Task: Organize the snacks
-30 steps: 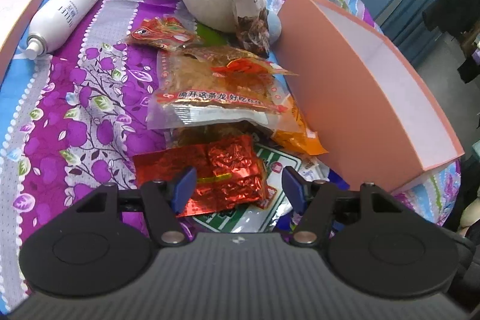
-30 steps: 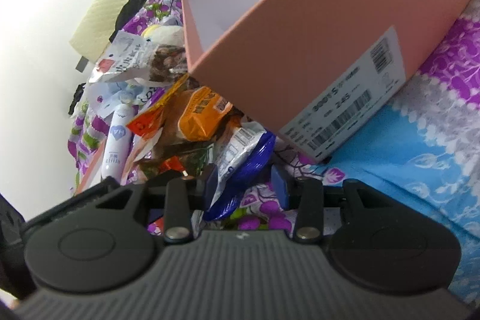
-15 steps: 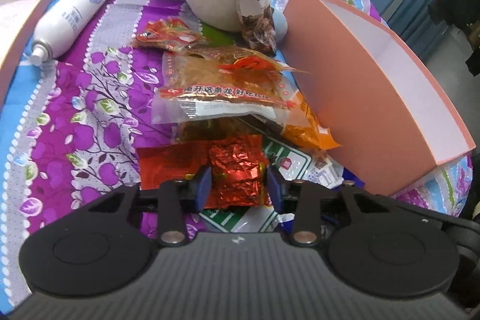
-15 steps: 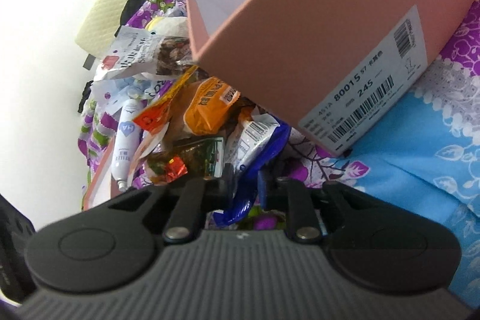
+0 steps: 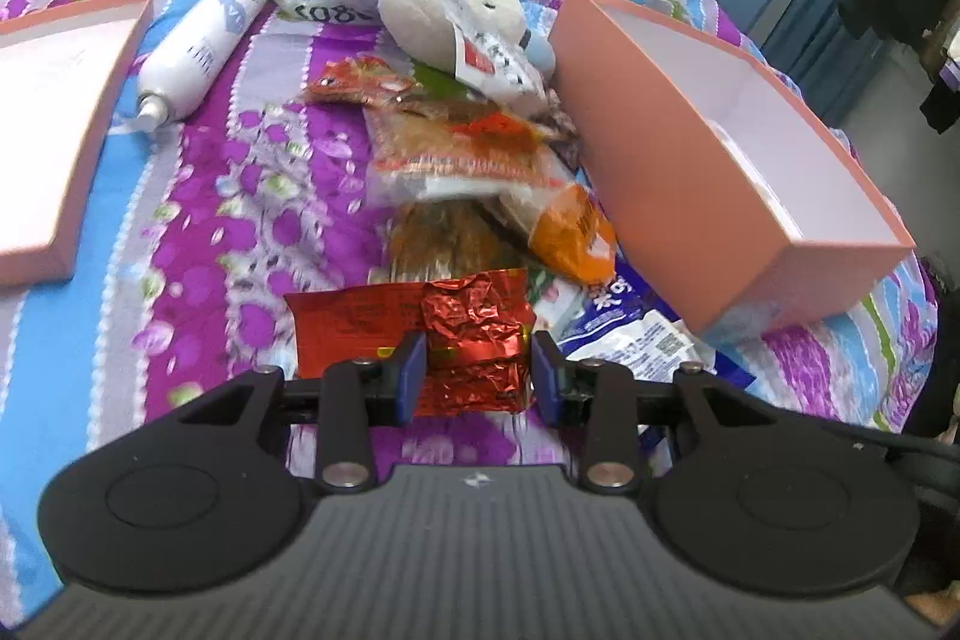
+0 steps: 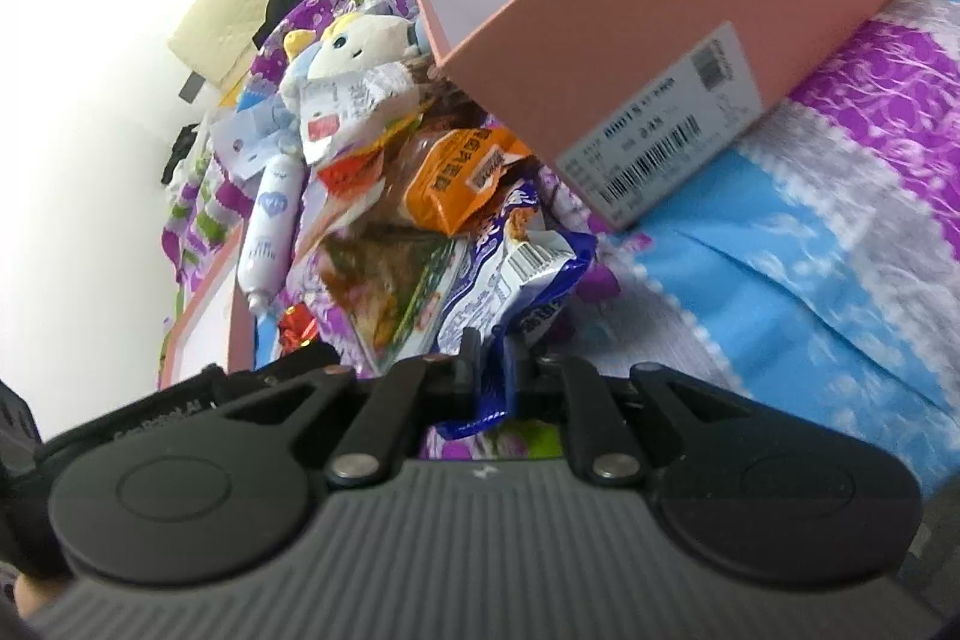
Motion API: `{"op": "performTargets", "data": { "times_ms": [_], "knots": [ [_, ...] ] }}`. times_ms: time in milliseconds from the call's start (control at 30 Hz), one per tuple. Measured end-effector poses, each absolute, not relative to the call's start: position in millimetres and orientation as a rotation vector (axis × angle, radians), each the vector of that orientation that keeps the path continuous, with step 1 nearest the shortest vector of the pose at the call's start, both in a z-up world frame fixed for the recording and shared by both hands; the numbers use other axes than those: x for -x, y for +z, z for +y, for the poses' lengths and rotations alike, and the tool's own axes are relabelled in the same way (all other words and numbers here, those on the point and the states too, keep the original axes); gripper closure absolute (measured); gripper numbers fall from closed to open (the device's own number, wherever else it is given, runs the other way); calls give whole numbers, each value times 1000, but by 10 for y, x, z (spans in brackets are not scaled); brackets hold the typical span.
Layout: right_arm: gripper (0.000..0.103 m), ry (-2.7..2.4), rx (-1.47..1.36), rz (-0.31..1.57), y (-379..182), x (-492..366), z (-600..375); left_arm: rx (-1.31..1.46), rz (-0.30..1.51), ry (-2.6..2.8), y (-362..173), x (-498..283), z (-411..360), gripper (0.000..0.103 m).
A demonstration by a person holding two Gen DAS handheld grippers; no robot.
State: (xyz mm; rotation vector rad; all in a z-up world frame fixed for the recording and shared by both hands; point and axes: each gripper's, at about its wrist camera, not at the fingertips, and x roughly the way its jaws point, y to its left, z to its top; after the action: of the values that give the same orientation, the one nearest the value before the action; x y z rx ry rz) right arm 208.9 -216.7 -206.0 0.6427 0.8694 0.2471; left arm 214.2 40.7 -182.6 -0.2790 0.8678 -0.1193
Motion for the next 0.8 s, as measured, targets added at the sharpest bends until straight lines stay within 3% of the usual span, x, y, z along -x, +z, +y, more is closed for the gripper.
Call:
{"op": "performTargets", "data": {
  "times_ms": [333,433,500,567,667,733,800],
  "knots": [
    [89,251,-496,961,-2082,-1801,-2237,224,926,-56,-1953,-1697,431,60],
    [70,241,-425,946,-2021,-1765,-2251,222,931,-60,-1999,-1683,440,59],
    [34,240,-374,912,-1945,-1724,-2260,219,932,-60,-2008,-1711,419,57],
    [22,236,-313,857,-1862,-1670,-2265,219,937,-62,-2021,-1731,405,51],
    [22,239,-197,783,-1776,-1652,-2219,220,941,-54,-2029,-1752,393,38],
    [22,258,-124,749,-1736,-1684,-2175,227,933,-58,-2021,-1745,399,36],
    [16,296,-55,732,-1733,-1744,-2109,230,931,-67,-2022,-1749,408,36]
  ]
}}
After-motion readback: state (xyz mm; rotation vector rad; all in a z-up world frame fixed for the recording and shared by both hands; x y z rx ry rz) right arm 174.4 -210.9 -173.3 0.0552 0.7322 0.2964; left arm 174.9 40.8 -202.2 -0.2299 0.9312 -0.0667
